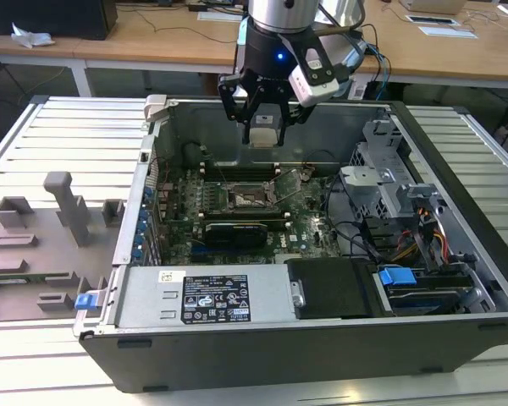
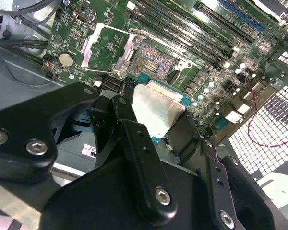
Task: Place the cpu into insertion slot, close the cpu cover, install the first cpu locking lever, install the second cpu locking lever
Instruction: 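Place the cpu into insertion slot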
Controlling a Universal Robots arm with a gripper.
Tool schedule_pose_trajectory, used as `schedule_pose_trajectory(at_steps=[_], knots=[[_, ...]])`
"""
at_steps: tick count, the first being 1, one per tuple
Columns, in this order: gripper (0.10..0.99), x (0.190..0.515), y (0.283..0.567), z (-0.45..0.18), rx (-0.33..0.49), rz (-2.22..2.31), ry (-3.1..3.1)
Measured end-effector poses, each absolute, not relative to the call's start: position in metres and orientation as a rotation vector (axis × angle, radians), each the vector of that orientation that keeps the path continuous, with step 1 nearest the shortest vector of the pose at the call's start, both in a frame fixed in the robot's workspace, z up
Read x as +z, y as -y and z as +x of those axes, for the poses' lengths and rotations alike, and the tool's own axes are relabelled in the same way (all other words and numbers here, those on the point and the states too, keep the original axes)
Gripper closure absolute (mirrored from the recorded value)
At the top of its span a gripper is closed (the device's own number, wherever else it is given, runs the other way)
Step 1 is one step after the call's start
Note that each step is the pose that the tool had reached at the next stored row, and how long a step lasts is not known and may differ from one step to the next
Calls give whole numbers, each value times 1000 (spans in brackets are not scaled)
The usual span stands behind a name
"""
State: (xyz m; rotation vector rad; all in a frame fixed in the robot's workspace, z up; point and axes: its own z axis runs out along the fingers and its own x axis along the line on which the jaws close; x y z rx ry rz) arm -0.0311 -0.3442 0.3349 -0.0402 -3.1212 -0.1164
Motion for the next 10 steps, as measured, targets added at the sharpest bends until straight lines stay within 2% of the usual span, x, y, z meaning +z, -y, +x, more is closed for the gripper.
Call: schedule_pose_trajectory(at_steps=[10], knots=[[541,332,344,-31,-116,-40,3121]])
